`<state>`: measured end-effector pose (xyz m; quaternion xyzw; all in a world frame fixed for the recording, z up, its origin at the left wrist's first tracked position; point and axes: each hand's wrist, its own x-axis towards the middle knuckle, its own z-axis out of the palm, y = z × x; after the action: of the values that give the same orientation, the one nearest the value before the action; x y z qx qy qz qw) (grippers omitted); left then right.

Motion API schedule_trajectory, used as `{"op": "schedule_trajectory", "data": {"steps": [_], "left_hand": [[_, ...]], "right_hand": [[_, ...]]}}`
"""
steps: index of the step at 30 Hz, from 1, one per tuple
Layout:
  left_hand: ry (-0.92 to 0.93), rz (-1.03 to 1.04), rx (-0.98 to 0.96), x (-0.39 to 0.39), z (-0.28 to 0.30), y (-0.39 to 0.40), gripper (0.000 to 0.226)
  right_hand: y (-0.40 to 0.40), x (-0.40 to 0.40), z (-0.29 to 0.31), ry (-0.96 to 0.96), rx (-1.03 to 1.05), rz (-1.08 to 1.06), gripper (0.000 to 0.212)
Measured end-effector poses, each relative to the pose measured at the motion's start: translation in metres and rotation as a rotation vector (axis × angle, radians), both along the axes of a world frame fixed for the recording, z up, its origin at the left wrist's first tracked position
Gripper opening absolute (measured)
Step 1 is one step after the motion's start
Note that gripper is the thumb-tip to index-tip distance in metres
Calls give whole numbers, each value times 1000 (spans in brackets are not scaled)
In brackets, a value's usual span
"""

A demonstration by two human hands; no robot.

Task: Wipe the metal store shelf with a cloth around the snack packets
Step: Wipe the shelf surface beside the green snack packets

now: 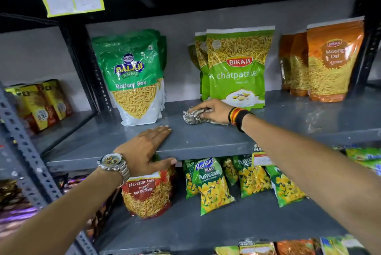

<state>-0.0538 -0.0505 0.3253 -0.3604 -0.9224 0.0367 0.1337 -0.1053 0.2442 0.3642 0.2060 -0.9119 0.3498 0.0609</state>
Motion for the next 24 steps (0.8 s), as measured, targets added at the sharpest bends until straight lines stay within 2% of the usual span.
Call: {"op": "schedule_trajectory", "data": {"steps": [5, 8, 12, 14, 16, 19, 24], "left_hand": [[-20, 8, 15, 4, 1, 0, 110], [-19, 7, 23, 4, 0, -1, 111], [-11, 6, 30, 5, 0, -1, 111], [-1, 4, 24, 4, 0, -2, 108], [4, 3, 5, 3, -1, -2, 106], [5, -1, 8, 2, -3, -2, 104], [0, -11, 31, 2, -3, -2, 106]], "right_hand": [[11, 75, -3, -50, 63, 130, 43], [24, 103, 5, -100, 7, 195, 41], [45, 72, 27, 58, 17, -138, 40], [48, 58, 18, 40, 103, -221, 38], [44, 57, 3, 18, 94, -256, 38], [32, 80, -7, 51, 100, -204, 39], [47, 143, -5, -16, 137, 22, 40]]}}
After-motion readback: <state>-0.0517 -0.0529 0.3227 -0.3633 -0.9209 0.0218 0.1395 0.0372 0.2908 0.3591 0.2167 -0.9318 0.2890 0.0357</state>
